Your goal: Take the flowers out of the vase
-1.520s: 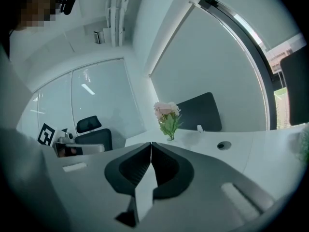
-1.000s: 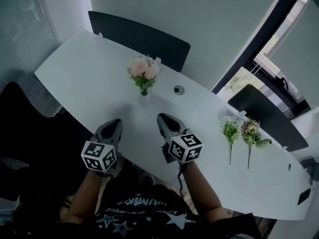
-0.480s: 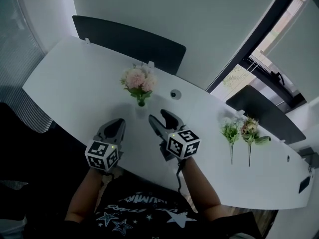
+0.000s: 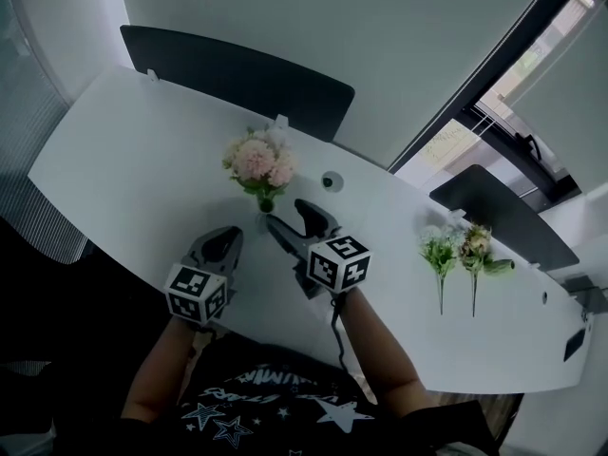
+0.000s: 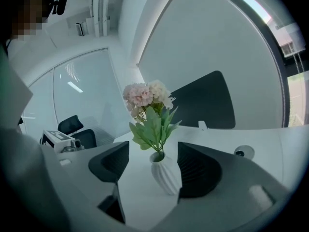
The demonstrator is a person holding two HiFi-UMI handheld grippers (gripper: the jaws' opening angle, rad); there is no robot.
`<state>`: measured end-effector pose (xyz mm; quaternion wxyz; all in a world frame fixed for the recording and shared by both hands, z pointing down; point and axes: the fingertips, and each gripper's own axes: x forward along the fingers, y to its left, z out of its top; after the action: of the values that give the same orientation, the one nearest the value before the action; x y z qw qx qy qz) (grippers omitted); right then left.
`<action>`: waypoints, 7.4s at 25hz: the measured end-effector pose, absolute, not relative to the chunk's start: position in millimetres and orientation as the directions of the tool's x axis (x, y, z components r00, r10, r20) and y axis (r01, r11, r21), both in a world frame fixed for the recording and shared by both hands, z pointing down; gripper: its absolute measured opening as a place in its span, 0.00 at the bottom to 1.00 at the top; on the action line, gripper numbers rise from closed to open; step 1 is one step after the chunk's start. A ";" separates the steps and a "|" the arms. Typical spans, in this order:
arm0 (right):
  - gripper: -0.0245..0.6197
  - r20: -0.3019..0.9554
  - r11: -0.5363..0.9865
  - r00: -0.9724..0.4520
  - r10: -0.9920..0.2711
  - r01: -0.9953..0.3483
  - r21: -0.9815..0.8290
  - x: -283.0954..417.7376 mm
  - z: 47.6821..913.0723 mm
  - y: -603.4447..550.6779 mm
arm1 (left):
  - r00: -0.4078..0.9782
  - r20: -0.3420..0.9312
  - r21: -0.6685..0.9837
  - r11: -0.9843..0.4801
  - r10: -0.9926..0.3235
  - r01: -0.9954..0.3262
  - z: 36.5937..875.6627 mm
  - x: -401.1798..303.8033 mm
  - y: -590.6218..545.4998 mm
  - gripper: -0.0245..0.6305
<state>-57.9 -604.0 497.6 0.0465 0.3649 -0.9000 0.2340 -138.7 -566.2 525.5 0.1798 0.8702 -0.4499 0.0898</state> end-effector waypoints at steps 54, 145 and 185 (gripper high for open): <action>0.14 0.258 0.689 -0.794 -0.550 -0.606 -0.397 -83.2 518.4 -633.6 | 0.727 0.383 0.177 -0.727 -0.570 -0.663 600.9 -85.5 -617.7 0.40; 0.14 0.061 0.753 -0.857 -0.512 -0.482 -0.448 17.5 459.5 -450.3 | 0.467 0.171 0.194 -0.435 -0.867 -0.879 494.4 -89.6 -414.4 0.08; 0.14 0.092 0.690 -0.773 -0.628 -0.608 -0.394 29.1 450.8 -143.3 | 0.488 0.081 0.201 -0.465 -0.869 -0.862 463.7 -127.7 -111.4 0.08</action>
<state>29.1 -143.3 450.8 -0.0252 0.3362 -0.9188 0.2052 -127.7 -111.4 463.7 0.1077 0.8558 -0.5057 -0.0162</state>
